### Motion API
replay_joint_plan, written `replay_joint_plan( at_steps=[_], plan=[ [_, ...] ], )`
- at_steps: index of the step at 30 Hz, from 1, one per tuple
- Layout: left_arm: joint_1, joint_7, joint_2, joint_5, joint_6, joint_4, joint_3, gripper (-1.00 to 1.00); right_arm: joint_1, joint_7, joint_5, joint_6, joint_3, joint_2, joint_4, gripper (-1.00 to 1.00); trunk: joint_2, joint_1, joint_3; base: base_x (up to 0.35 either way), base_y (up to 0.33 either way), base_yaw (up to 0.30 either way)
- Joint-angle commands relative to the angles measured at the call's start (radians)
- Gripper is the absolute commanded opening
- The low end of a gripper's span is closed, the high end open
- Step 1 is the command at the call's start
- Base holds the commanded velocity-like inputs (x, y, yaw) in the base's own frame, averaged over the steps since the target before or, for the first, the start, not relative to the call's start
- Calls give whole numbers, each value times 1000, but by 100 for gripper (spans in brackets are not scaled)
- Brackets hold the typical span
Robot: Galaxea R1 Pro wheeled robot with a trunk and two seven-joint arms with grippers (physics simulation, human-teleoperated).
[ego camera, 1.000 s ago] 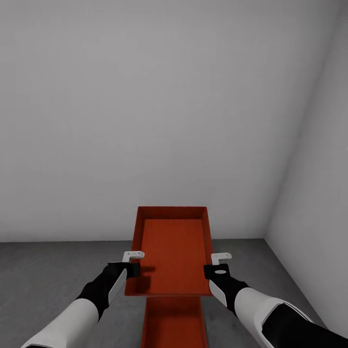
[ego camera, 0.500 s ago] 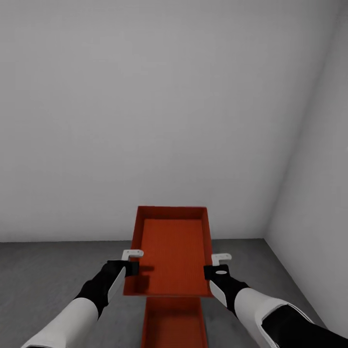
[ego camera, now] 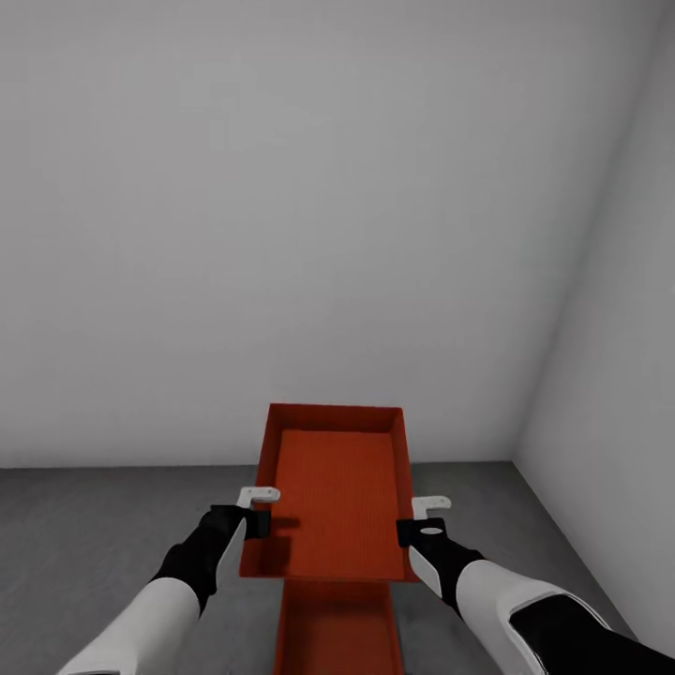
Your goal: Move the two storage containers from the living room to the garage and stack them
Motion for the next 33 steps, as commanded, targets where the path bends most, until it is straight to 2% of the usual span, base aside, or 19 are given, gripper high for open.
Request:
replay_joint_plan(
  at_steps=[1,8,9,33],
  plan=[
    [-1,2,5,-4,-2,-2,1,-100,-1,-8,-15,7,14,-6,2,-100,-2,0,-3,0,0,0],
    [-1,-23,-26,-110,-10,-1,97,-100,-1,1,52,8,-48,-10,2,-100,-2,0,-14,0,0,0],
    [-1,87,57,272,-63,-1,-202,-100,-1,-50,-316,8,361,-10,2,-100,-2,0,-16,0,0,0],
    [-1,88,57,273,-63,-1,-201,-100,-1,-51,-319,10,361,-11,2,-100,-2,0,-49,0,0,0]
  ],
)
